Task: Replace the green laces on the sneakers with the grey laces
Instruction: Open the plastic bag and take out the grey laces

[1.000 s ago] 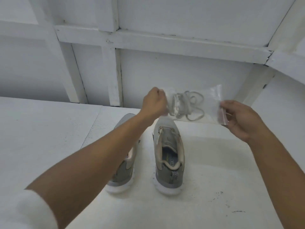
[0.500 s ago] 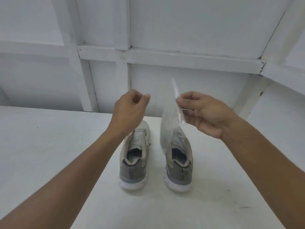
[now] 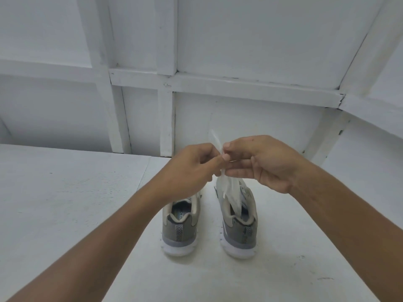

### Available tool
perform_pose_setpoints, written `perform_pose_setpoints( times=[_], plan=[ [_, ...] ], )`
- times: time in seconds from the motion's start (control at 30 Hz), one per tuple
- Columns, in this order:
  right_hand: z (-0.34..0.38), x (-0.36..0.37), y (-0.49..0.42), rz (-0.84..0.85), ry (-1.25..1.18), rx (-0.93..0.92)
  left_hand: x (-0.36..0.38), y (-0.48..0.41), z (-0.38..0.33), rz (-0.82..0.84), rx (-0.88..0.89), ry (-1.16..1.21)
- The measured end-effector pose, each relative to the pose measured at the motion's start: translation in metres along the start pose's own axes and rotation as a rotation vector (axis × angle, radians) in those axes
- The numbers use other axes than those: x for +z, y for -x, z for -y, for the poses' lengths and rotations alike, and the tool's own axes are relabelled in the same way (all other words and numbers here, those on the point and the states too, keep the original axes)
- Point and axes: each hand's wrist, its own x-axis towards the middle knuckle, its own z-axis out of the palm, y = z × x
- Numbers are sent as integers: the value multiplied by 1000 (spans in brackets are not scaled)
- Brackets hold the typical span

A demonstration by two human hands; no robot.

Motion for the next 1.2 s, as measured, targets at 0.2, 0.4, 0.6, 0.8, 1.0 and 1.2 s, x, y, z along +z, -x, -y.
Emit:
perform_pose_setpoints(
  times=[0.2, 0.4, 0.6, 0.8, 1.0, 1.2],
  plan=[
    [7, 0, 5, 43, 158, -33, -7, 0, -3, 91, 89, -12],
    [10, 2, 9, 43, 111, -31, -11, 2, -9, 130, 108, -25],
    [14, 7, 17, 70, 146, -33, -15, 6, -12, 167, 106, 81],
    [17, 10, 23, 27, 182, -39, -14, 8, -17, 124, 28, 132],
    [17, 4, 27, -139, 295, -168, -20, 0, -16, -233, -40, -79],
    [15, -16, 34, -395, 814, -139, -26, -1, -16, -417, -49, -254]
  ],
)
